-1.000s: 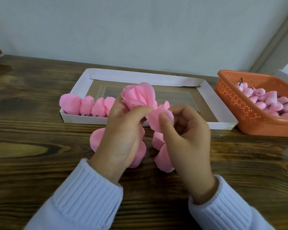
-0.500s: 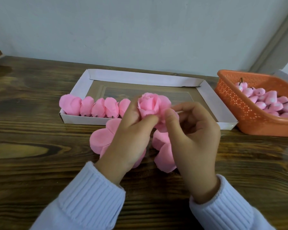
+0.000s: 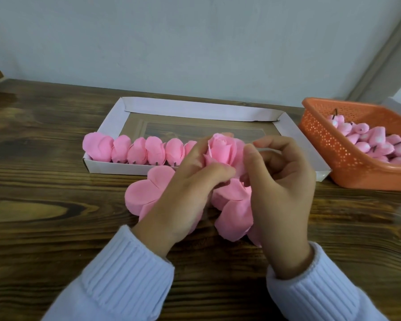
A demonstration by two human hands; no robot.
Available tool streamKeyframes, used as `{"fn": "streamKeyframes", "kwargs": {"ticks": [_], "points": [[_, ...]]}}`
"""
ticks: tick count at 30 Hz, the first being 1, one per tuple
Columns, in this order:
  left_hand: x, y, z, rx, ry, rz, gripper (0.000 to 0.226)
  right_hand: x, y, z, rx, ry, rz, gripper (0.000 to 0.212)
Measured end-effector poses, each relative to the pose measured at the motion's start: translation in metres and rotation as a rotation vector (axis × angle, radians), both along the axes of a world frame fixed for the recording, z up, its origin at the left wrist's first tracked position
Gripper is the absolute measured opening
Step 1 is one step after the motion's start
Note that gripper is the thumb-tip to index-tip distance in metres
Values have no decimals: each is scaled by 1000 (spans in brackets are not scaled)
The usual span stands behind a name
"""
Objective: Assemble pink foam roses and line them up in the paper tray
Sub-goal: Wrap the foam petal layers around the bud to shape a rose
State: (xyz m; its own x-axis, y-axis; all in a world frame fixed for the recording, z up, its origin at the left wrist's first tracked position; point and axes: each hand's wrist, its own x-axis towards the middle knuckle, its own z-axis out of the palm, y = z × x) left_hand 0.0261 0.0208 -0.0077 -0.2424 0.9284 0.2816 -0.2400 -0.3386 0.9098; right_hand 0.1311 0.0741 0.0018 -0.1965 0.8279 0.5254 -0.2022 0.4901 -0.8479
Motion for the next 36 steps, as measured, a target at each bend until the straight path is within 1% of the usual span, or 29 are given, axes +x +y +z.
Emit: {"fn": "streamKeyframes", "kwargs": {"ticks": [1,3,4,5,8,9,11,13,16,19,22,23,25,26,27,28,31,32,33,36], "points": [[0,-1,0,-18,68,38,40,0,0,0,-5,26,3,4],[0,-2,0,-64,278,188,50,0,1,1,6,65,-10,6],[0,-3,-1,-74,338,243,52,0,1,2,34,68,-16,9],[0,-3,0,-72,358,276,52,0,1,3,83,54,-15,11],[0,-2,2,-45,327,333,50,1,1,3,304,-126,9,20],[1,-2,3,-35,312,339,47,1,1,2,350,-189,30,24],[2,-2,4,-39,277,324,38,-1,0,0,345,-297,86,27],[3,-2,4,-67,248,306,32,-3,0,-1,285,-358,137,29],[3,-2,3,-85,227,287,28,-4,1,-2,264,-340,163,31],[3,-1,3,-98,259,291,22,-4,2,-2,248,-293,217,27],[3,-2,3,-121,291,268,27,-3,2,-3,215,-229,272,24],[3,-3,3,-119,286,257,28,-4,2,-4,167,-166,294,23],[4,-5,3,-114,244,279,35,-4,3,-5,-50,8,372,32],[5,-6,4,-112,202,302,38,-5,4,-5,-161,71,412,32],[5,-7,4,-107,142,325,36,-6,4,-5,-251,95,440,29],[5,-7,4,-103,72,347,35,-7,4,-5,-323,80,464,23],[8,-5,8,-84,-116,392,41,-11,2,-8,-492,-14,553,10],[9,-5,10,-84,-144,399,43,-11,0,-8,-532,-24,597,14],[10,-5,11,-87,-160,401,43,-12,-1,-7,-568,-25,635,22],[13,-6,11,-107,-128,423,43,-11,-2,-3,-661,16,724,47]]}}
